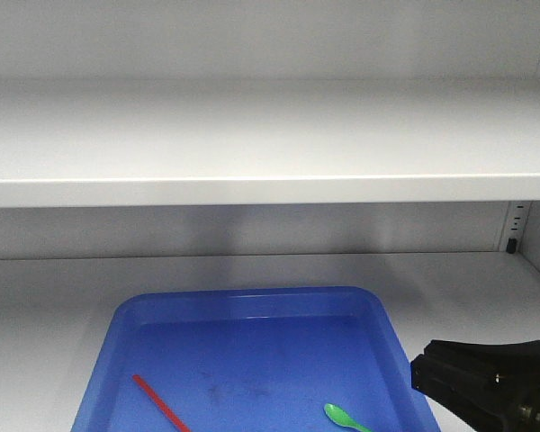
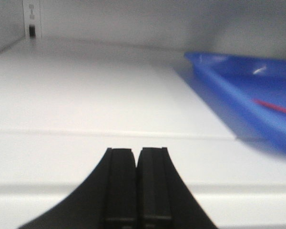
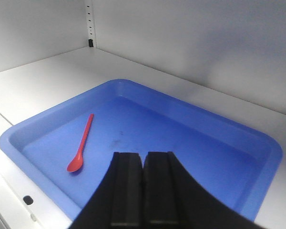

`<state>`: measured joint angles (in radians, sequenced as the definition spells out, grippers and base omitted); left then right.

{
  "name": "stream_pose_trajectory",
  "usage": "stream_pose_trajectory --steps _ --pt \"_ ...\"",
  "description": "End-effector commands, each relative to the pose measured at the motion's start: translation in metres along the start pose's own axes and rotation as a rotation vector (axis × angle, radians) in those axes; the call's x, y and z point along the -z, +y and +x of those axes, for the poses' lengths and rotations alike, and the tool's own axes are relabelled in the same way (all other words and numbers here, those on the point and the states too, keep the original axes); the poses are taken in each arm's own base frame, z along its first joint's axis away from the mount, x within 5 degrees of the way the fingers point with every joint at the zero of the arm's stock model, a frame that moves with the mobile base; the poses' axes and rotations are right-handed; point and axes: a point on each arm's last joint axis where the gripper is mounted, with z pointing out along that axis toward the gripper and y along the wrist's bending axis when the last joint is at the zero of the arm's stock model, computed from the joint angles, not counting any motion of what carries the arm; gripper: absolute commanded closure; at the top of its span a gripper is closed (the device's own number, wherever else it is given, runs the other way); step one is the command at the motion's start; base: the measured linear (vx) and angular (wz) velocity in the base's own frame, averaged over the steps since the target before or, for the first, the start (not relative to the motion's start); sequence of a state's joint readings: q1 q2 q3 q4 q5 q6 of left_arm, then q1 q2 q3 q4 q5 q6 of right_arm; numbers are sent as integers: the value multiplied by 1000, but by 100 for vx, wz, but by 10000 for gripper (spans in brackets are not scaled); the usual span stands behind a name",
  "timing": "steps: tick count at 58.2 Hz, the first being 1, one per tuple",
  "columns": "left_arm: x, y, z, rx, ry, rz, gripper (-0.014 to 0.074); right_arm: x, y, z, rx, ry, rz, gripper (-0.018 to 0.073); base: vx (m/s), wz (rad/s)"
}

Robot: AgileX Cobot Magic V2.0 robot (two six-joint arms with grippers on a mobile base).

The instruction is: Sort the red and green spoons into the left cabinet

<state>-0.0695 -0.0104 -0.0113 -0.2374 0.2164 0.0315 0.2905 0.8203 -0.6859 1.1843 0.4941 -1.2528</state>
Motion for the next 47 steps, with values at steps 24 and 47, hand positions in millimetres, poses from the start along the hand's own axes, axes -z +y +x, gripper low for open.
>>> stream_pose_trajectory --steps 24,47 --pt "-1 4 -2 -174 -180 -33 596 4 -2 -13 -22 -59 22 562 0 0" --pt "-1 5 -2 -168 -171 -33 596 4 -2 -13 -22 -59 22 562 0 0"
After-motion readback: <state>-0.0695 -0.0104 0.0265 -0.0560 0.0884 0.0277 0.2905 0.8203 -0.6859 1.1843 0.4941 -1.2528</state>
